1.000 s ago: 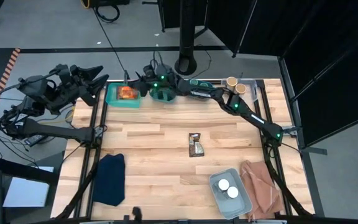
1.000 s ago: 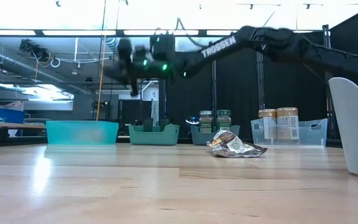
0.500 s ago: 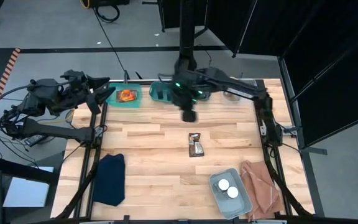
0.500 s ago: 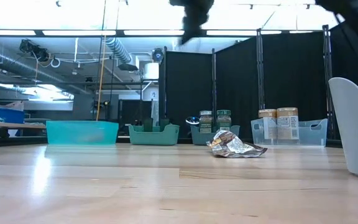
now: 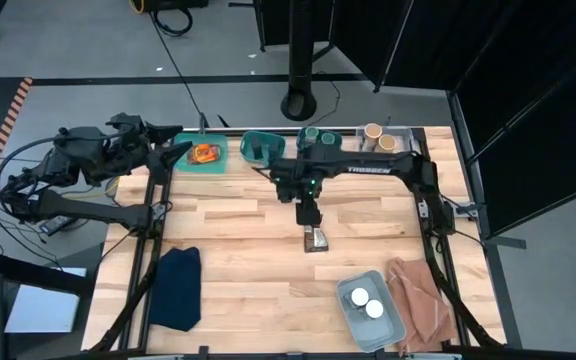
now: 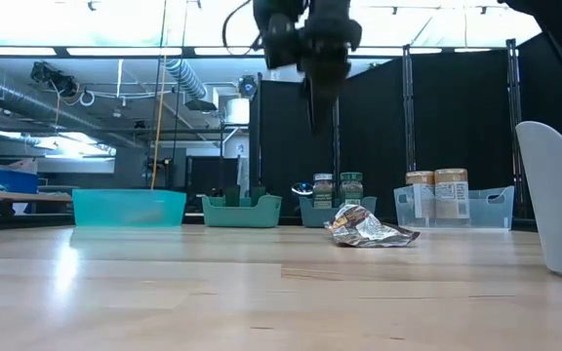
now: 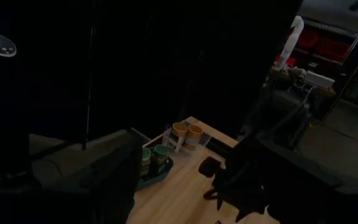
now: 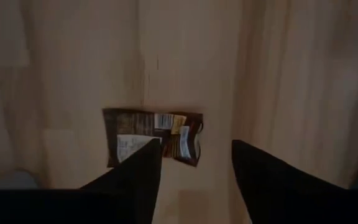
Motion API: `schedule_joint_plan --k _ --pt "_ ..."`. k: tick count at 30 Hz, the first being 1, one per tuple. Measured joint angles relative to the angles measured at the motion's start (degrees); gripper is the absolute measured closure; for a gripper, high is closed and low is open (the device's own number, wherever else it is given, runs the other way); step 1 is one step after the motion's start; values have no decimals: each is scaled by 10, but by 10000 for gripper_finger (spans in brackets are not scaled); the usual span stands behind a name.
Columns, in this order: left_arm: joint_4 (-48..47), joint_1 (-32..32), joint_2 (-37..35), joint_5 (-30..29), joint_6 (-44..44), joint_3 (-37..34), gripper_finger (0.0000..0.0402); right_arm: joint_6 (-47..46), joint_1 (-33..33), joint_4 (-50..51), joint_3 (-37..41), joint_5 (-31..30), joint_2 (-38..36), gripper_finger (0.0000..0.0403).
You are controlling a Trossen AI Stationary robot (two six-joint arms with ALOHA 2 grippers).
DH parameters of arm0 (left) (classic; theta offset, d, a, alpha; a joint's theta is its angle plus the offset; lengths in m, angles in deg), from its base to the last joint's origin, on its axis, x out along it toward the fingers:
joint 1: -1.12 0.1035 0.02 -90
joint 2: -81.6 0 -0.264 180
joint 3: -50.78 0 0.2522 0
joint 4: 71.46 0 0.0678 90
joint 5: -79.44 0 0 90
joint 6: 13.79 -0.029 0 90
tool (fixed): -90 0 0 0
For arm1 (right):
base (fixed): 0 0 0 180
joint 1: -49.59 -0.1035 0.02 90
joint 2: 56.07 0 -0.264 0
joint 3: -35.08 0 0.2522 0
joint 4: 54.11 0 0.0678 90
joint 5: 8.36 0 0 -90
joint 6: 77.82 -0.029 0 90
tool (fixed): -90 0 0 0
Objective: Sort spices by type
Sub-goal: Put the brown seasoning pack into the light green bin
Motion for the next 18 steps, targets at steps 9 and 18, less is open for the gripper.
schedule_joint_plan --k 9,18 --pt "-26 0 0 0 2 0 92 -37 11 -144 182 6 -1 188" --pt "-31 0 0 -1 3 0 92 -93 28 -250 304 51 -3 188"
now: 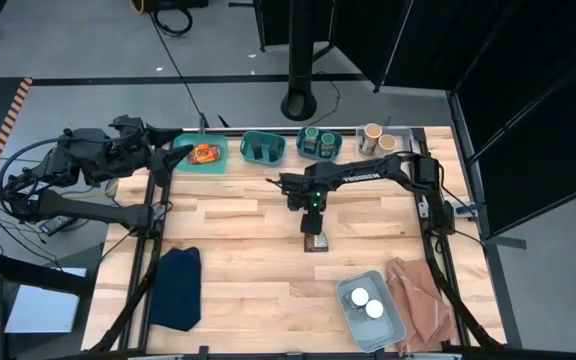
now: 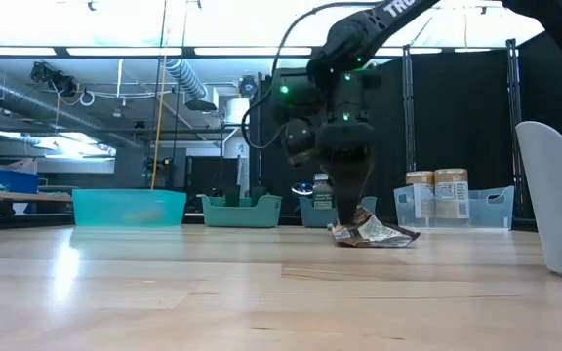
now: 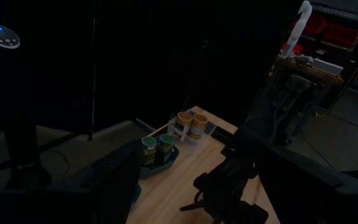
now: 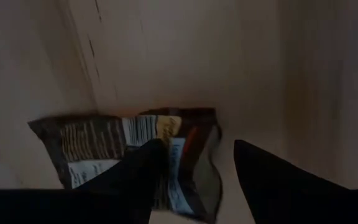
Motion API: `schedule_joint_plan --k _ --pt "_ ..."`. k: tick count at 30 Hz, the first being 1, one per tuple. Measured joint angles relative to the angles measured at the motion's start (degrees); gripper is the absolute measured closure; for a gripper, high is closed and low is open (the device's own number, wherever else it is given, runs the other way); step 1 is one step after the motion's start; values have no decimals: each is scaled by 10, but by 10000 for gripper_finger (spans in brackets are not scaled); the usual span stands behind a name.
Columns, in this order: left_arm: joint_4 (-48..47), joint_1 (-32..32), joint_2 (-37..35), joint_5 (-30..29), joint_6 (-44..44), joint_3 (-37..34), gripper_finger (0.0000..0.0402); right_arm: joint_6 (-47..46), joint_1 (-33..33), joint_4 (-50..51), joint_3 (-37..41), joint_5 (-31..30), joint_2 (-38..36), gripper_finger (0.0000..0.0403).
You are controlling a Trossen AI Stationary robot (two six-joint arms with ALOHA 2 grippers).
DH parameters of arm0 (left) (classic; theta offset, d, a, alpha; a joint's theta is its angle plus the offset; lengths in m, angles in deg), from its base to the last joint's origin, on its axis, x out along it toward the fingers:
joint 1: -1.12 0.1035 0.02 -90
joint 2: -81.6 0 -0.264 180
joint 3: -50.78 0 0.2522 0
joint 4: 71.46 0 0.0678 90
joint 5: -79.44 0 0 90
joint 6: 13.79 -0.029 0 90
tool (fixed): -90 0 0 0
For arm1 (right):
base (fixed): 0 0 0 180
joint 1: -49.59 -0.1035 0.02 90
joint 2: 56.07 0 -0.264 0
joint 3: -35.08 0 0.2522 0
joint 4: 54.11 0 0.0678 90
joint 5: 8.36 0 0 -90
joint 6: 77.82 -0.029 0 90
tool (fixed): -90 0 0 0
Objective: Sort spices by type
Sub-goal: Put the brown seasoning pack into the light green bin
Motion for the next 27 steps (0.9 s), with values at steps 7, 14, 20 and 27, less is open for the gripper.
schedule_joint_plan --k 7,14,20,27 --pt "0 0 0 -1 0 0 92 -25 -10 -44 36 0 -3 250" --pt "0 0 0 -2 4 0 92 -41 -7 -53 35 15 -2 349" --pt "10 0 0 -3 15 0 92 -97 6 -138 -20 20 7 349" --pt "13 0 0 -14 15 0 92 -147 29 -495 -76 -41 6 349"
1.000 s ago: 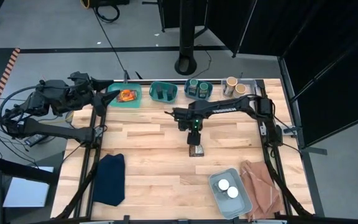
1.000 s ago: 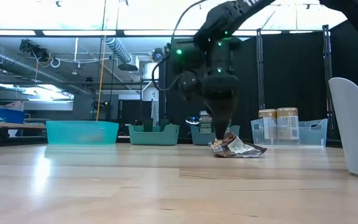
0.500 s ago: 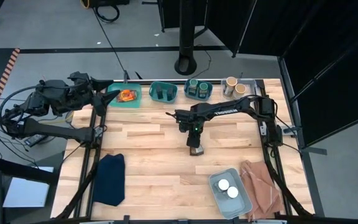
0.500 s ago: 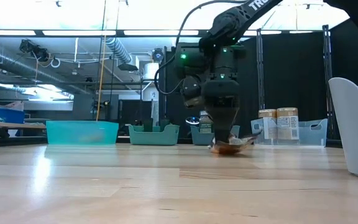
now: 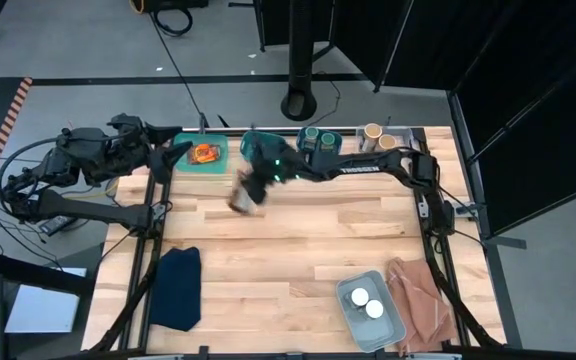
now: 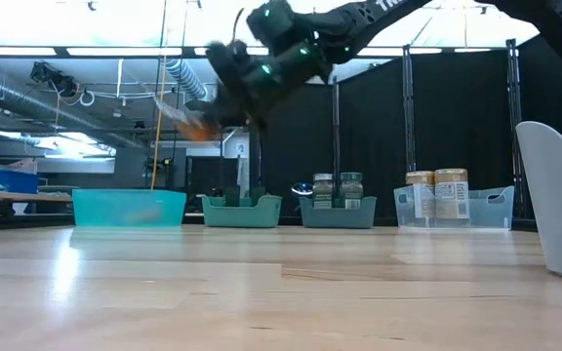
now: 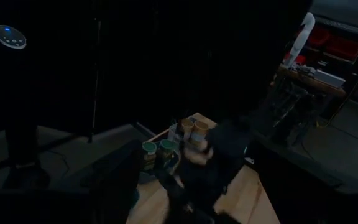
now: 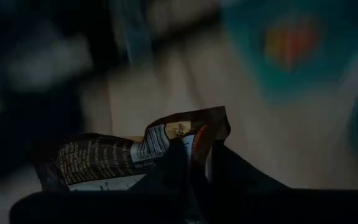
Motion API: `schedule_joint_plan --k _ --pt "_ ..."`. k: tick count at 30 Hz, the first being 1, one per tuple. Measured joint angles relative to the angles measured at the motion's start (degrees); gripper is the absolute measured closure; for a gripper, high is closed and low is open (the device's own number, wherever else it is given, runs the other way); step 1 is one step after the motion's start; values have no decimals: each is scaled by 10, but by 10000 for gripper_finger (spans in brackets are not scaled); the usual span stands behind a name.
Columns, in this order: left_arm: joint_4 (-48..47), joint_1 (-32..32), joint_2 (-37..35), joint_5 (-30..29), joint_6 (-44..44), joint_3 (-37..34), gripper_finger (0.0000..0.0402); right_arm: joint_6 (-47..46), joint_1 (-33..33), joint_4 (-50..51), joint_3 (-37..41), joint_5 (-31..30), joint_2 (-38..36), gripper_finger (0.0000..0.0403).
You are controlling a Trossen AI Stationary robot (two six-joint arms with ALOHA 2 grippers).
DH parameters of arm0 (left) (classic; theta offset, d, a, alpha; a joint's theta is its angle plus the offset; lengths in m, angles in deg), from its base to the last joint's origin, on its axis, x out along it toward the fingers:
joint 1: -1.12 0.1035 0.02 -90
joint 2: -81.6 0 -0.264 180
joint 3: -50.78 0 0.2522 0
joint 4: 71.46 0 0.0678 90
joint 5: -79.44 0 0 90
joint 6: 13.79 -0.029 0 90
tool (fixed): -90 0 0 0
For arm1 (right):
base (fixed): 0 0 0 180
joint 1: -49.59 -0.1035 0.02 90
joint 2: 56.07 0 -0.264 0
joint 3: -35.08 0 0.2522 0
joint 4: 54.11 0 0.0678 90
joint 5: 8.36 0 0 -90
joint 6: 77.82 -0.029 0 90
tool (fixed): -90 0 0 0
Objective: Sort spices by type
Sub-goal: Put the brown seasoning pack into the light green bin
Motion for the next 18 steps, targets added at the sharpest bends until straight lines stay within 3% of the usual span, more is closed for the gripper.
schedule_joint_plan --k 2,4,9,12,15,18 --pt "0 0 0 -8 0 0 92 -16 14 -98 -21 -17 14 349" --pt "1 0 0 -14 0 0 92 -30 29 -134 -65 -19 44 349" --pt "12 0 0 -18 0 0 92 -7 51 -118 -273 2 187 349" --pt "14 0 0 -24 1 0 92 -13 56 -84 -418 -25 273 349" --pt "14 0 1 -25 5 0 92 -73 70 -185 -363 -73 285 349" --pt "13 0 1 -25 11 0 92 -138 87 -162 -342 -103 298 349"
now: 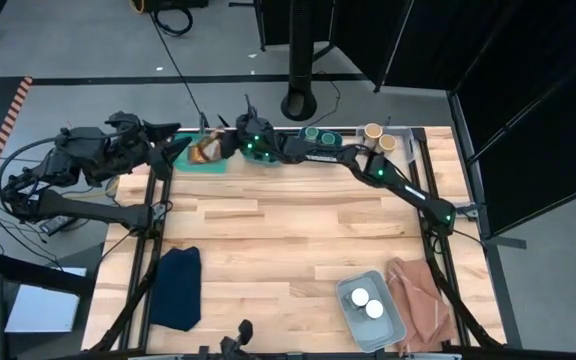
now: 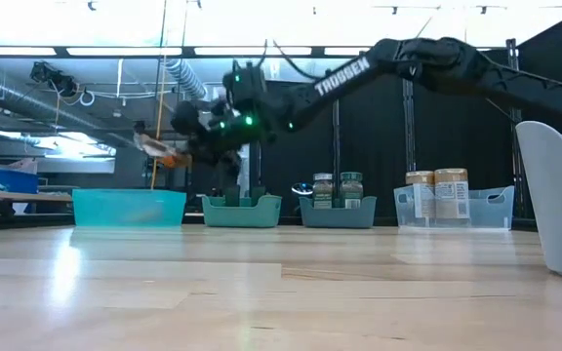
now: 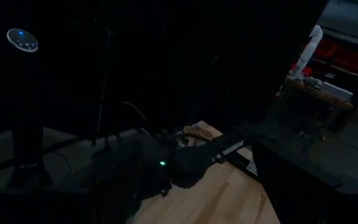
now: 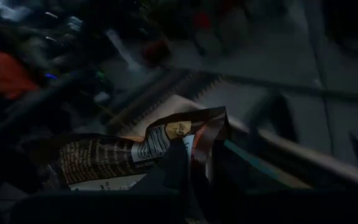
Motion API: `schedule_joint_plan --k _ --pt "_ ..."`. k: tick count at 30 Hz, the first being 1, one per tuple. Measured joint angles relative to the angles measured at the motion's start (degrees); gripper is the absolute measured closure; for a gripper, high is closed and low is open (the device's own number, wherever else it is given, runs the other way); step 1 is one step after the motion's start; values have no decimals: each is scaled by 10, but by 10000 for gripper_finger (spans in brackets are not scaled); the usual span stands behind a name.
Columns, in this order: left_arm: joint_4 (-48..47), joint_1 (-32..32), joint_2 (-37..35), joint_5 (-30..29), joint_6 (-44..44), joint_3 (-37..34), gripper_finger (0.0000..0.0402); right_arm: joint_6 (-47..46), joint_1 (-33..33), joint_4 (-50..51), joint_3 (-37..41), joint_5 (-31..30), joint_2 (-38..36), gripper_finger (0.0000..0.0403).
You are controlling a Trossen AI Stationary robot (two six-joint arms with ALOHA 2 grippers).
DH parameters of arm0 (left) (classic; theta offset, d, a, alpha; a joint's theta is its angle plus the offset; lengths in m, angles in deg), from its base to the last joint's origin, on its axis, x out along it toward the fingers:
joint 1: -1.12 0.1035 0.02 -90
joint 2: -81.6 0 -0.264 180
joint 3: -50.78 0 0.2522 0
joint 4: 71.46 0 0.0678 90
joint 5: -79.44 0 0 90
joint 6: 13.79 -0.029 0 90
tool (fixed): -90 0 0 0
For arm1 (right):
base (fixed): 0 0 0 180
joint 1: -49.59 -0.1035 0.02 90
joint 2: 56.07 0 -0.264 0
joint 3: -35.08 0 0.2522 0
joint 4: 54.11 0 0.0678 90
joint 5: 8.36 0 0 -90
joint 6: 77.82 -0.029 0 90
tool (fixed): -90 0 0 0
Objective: Sort spices by type
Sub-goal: Put the brown seasoning pack into the light green bin, then return to Home Position
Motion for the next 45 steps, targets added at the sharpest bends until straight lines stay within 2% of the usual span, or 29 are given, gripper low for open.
schedule_joint_plan --k 5,17,29,31,34,37,39,41,43,45 --pt "-1 0 0 -1 0 0 92 -29 12 -1 -4 17 6 342" --pt "-1 0 0 -2 0 0 92 9 8 3 -4 46 6 318" --pt "-1 0 0 -2 0 0 92 -3 7 -37 -5 55 6 231" --pt "-1 0 0 -2 0 0 92 -15 9 -46 -21 95 6 226" --pt "-1 0 -4 -2 -4 0 92 -45 13 -65 -72 191 6 227" --pt "-1 0 -8 -2 -15 0 92 -119 22 -167 -52 301 -38 234" --pt "0 0 -13 11 19 0 92 -172 30 -210 -49 386 -75 237" --pt "13 0 -22 38 39 0 92 -212 42 -243 -49 492 -121 238" --pt "53 0 -34 84 -4 0 92 -249 50 -259 -49 592 -176 237" --pt "107 0 -47 182 -57 0 92 -276 51 -257 -49 679 -237 238"
